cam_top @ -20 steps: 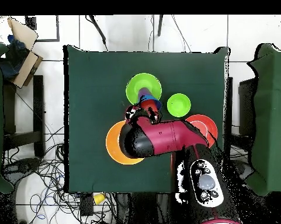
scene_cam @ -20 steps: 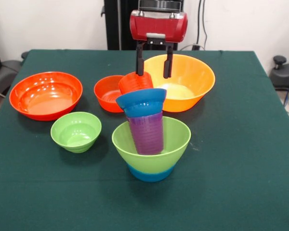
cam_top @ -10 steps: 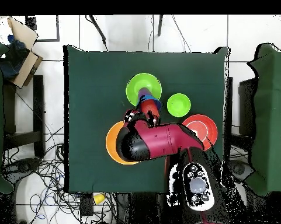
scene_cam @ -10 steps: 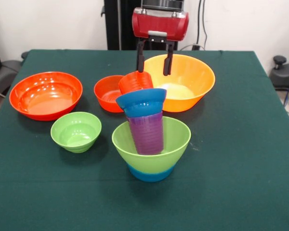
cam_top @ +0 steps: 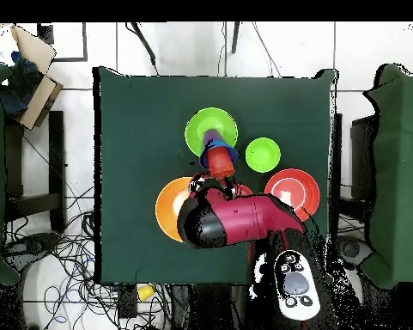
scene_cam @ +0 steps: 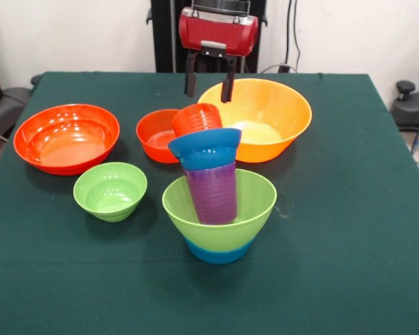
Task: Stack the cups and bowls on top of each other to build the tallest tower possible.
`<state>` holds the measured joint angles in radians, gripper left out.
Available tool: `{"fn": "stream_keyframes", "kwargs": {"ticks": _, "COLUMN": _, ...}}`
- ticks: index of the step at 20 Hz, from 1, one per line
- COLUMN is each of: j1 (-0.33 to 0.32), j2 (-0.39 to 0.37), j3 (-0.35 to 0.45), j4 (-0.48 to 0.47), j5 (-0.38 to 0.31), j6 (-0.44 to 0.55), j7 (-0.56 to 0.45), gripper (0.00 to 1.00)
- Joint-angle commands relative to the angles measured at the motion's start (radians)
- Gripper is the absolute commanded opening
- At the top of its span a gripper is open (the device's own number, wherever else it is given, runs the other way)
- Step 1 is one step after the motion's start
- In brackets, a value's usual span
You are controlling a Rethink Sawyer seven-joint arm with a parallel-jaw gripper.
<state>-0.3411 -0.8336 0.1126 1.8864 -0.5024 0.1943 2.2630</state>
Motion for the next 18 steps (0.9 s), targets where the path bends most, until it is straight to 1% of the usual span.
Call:
{"fn": "stream_keyframes", "kwargs": {"ticks": 1, "j1": 0.003, "j2": 0.047, "j3": -0.022, "j4": 0.097, "j5": -0.088, "j6": -0.043, "j7": 0.015, "gripper": 1.0}}
{"fn": "stream_keyframes", "kwargs": {"ticks": 3, "j1": 0.008, "j2": 0.047, "j3": -0.033, "j4": 0.109, "j5": -0.09, "j6": -0.058, "j7": 0.023, "gripper": 1.0}}
{"fn": "stream_keyframes", "kwargs": {"ticks": 7, "j1": 0.021, "j2": 0.075, "j3": -0.051, "j4": 0.123, "j5": -0.099, "j6": -0.146, "j7": 0.05, "gripper": 1.0}}
{"fn": "stream_keyframes", "kwargs": {"ticks": 10, "j1": 0.04, "j2": 0.106, "j3": -0.064, "j4": 0.104, "j5": -0.095, "j6": -0.22, "j7": 0.066, "gripper": 1.0}}
{"fn": "stream_keyframes", "kwargs": {"ticks": 11, "j1": 0.051, "j2": 0.114, "j3": -0.077, "j4": 0.096, "j5": -0.091, "j6": -0.238, "j7": 0.07, "gripper": 1.0}}
{"fn": "stream_keyframes", "kwargs": {"ticks": 12, "j1": 0.076, "j2": 0.129, "j3": -0.105, "j4": 0.078, "j5": -0.085, "j6": -0.278, "j7": 0.079, "gripper": 1.0}}
{"fn": "stream_keyframes", "kwargs": {"ticks": 13, "j1": 0.077, "j2": 0.136, "j3": -0.106, "j4": 0.071, "j5": -0.082, "j6": -0.292, "j7": 0.075, "gripper": 1.0}}
{"fn": "stream_keyframes", "kwargs": {"ticks": 14, "j1": 0.061, "j2": 0.141, "j3": -0.084, "j4": 0.065, "j5": -0.083, "j6": -0.302, "j7": 0.063, "gripper": 1.0}}
{"fn": "stream_keyframes", "kwargs": {"ticks": 18, "j1": 0.045, "j2": 0.145, "j3": -0.043, "j4": 0.057, "j5": -0.059, "j6": -0.293, "j7": 0.051, "gripper": 1.0}}
